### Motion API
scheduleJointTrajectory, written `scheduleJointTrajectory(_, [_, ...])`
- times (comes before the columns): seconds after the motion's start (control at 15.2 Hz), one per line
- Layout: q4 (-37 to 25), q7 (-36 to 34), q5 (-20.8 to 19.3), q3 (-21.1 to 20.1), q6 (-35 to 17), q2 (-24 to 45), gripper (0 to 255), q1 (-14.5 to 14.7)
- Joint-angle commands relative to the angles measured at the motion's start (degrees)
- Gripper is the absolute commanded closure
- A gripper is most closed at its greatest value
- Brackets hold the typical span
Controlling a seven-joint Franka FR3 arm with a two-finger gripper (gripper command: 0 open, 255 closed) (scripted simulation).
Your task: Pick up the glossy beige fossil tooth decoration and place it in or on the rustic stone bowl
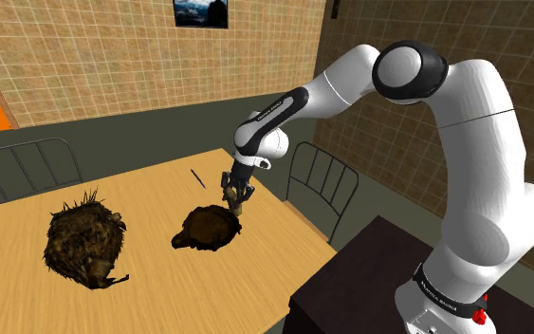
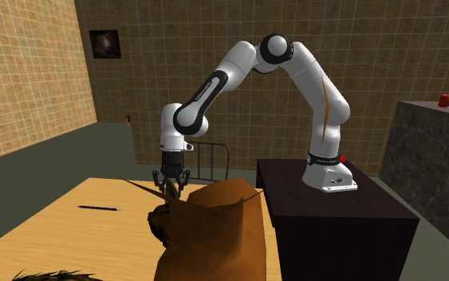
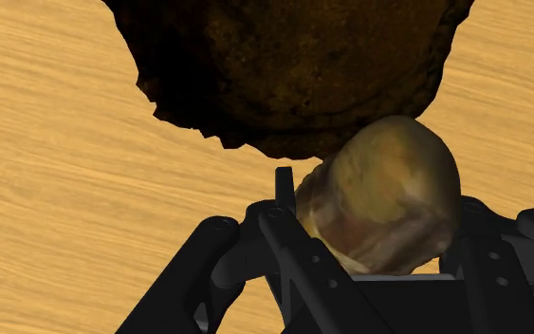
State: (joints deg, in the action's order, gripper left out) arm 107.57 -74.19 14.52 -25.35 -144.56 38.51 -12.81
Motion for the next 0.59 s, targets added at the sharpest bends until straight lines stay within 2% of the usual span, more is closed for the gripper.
scheduleJointTrajectory(0.0, [0.00, 0.03, -0.01, 0.04, -0.06, 0.01, 255, -0.04])
scheduleJointTrajectory(0.53, [0.50, -1.01, 0.57, -0.73, 3.39, -4.20, 255, -0.80])
